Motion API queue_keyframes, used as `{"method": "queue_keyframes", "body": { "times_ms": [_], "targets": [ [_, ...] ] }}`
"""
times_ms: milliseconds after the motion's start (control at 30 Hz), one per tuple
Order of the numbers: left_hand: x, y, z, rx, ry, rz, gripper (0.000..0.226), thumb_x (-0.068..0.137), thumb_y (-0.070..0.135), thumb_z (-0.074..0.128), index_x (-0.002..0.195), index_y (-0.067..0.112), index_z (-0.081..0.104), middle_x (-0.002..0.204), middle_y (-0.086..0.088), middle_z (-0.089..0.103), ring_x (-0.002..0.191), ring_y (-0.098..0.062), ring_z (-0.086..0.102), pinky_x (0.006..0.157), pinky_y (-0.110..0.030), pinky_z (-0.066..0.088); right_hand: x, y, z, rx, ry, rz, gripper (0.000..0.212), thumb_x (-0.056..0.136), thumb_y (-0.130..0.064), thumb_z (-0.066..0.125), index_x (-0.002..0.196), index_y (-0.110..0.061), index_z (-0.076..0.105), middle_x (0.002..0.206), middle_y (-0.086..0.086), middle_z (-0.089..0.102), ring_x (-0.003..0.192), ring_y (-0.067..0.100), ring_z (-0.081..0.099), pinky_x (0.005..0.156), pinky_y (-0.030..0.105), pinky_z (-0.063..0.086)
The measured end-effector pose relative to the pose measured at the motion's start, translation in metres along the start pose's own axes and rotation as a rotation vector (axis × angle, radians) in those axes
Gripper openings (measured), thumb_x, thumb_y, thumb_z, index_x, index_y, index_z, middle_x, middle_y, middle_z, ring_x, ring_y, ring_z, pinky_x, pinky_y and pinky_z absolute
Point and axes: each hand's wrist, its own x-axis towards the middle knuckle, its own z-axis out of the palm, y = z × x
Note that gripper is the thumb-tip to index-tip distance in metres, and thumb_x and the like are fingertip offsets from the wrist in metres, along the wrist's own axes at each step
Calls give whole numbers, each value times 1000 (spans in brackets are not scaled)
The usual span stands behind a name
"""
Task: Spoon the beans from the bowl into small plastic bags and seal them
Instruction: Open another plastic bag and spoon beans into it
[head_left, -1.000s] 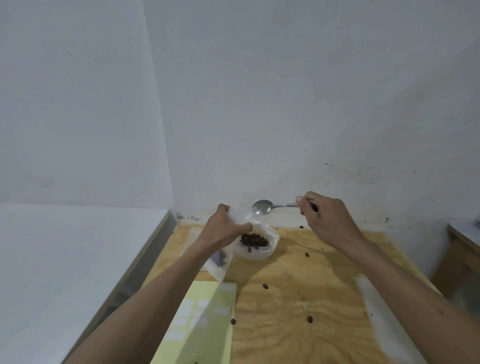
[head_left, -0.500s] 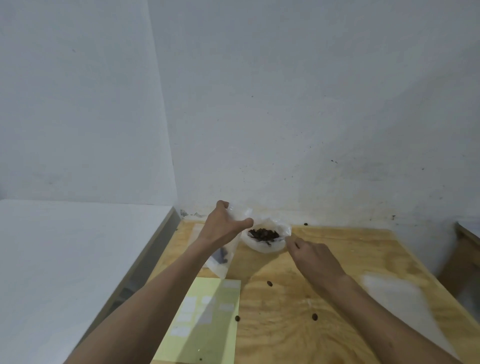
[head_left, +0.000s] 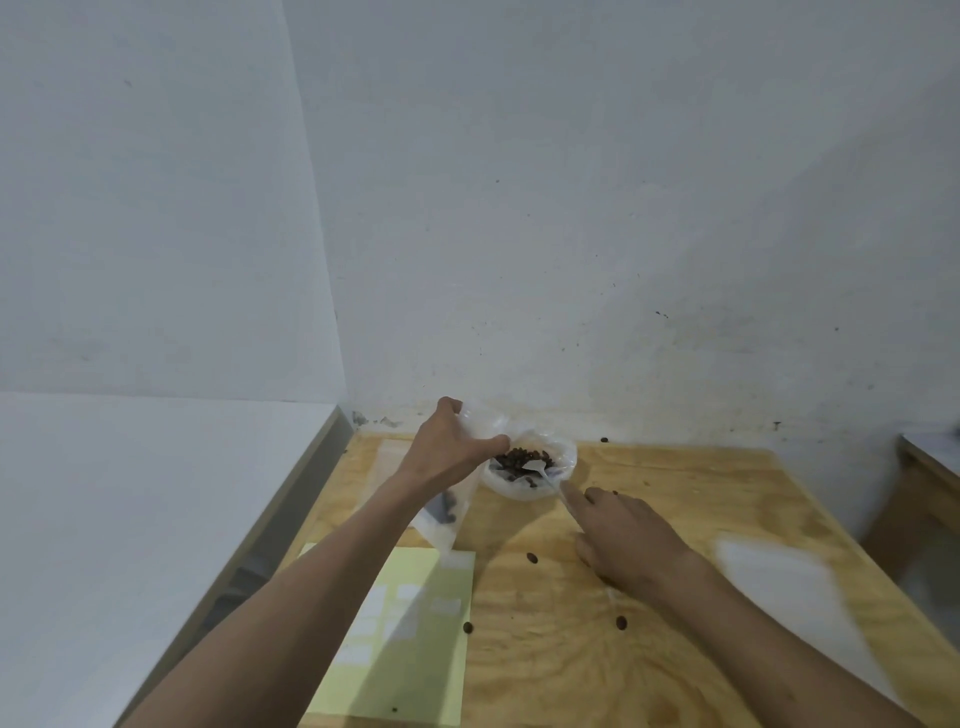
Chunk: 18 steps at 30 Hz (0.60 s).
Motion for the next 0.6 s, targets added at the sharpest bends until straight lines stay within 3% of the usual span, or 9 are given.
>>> {"method": "queue_keyframes", "body": {
  "times_ms": [100, 167, 267, 367, 500, 600],
  "targets": [
    [-3, 3, -1, 10, -3, 12, 81, 80, 43, 77, 141, 9, 36, 112, -1, 56, 95, -15, 56, 64, -24, 40, -4, 5, -26, 69, 0, -2, 75, 86, -34, 50, 155, -25, 21, 121, 3, 58, 103, 25, 60, 79, 38, 51],
    [-5, 5, -1, 17, 0, 23, 81, 80, 43, 78, 141, 9, 36, 116, -2, 55, 100, -19, 55, 65, -22, 41, -3, 7, -42, 153, 105, 29, 71, 87, -43, 51, 154, -29, 30, 131, -5, 54, 114, 18, 57, 86, 36, 51],
    [-8, 8, 4, -7, 3, 53, 78, 74, 46, 83, 131, 14, 40, 112, 3, 56, 101, -15, 56, 70, -21, 45, 6, 4, -67, 641, 295, 208, 42, 94, -41, 58, 135, -34, 59, 121, -13, 63, 99, 7, 64, 81, 28, 52],
    [-10, 12, 11, -32, -7, 86, 86, 61, 58, 86, 124, 20, 42, 116, 5, 57, 107, -15, 58, 83, -29, 51, 20, -1, -92, 1134, 252, 313, 18, 92, -40, 66, 104, -34, 77, 96, -10, 75, 82, 8, 72, 76, 28, 58],
    [-14, 18, 12, -16, -41, 124, 111, 48, 69, 85, 136, 18, 39, 126, 3, 54, 116, -17, 54, 90, -32, 49, 30, -7, -106, 1231, 116, 321, 30, 90, -45, 66, 87, -19, 80, 91, 4, 78, 78, 16, 76, 84, 33, 61],
    [-18, 20, 7, -46, -110, 145, 118, 50, 64, 91, 144, 20, 33, 133, 6, 48, 122, -14, 49, 86, -25, 45, 33, -3, -108, 1210, 103, 293, 43, 81, -48, 73, 65, -9, 67, 72, 2, 73, 74, 25, 73, 83, 34, 55]
  ]
}}
